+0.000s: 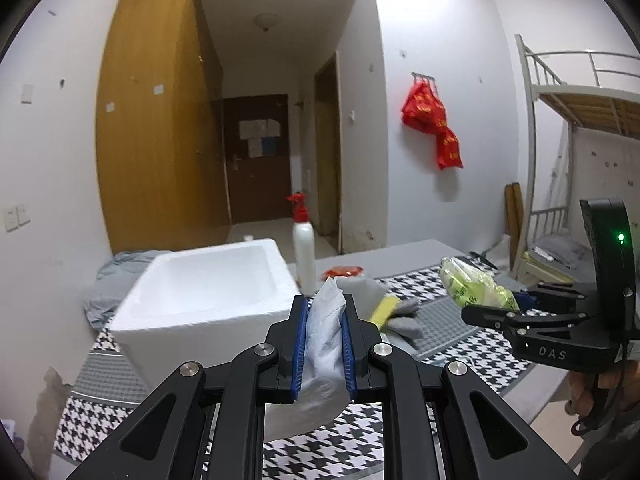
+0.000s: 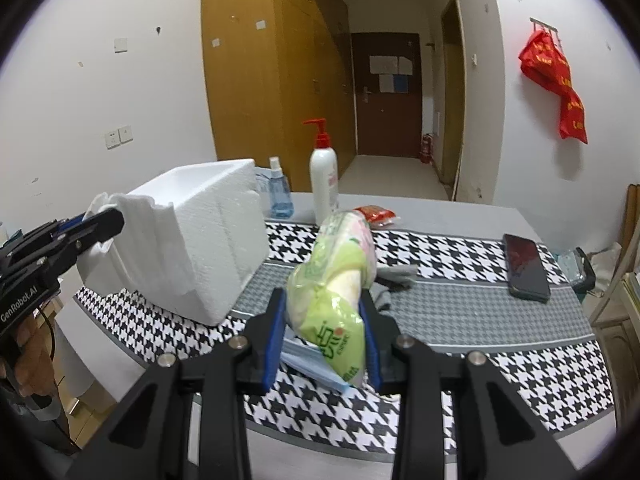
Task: Organize soft objects
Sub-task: 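Lift the white tissue with the left gripper while the right carries the green packet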
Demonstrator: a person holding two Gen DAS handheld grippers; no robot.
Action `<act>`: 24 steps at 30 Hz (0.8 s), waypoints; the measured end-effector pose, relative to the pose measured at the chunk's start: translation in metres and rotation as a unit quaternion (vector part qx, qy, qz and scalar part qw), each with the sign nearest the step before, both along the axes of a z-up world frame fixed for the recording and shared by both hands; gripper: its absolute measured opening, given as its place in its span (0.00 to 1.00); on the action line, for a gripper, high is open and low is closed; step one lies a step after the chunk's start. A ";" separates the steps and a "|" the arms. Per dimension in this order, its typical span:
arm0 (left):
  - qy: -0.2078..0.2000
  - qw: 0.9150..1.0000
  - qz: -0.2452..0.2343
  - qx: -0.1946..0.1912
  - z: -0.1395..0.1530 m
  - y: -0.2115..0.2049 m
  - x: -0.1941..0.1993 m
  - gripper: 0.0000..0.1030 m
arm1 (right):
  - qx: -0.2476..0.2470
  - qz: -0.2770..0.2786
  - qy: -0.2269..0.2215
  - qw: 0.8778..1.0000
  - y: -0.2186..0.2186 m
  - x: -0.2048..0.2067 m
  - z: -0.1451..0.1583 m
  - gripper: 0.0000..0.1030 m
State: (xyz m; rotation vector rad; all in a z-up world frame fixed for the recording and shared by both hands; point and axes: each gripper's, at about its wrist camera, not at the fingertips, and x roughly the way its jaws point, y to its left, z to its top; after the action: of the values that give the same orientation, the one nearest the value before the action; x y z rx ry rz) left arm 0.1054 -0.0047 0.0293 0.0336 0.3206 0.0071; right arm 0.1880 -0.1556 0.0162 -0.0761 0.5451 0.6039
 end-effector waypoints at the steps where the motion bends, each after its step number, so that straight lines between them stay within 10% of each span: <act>1: -0.003 1.000 0.008 -0.001 0.001 0.002 -0.002 0.17 | 0.001 0.003 -0.002 1.000 0.002 -0.001 0.001 0.38; 24: -0.016 0.997 0.077 -0.012 0.009 0.039 -0.028 0.17 | 0.008 0.067 -0.032 0.997 0.051 -0.014 0.022 0.38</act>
State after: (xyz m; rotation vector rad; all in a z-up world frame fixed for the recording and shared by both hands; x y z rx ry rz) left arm 0.0772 0.0344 0.0387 -0.0142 0.2898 0.1557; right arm 0.1737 -0.1050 0.0381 -0.1175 0.4759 0.7347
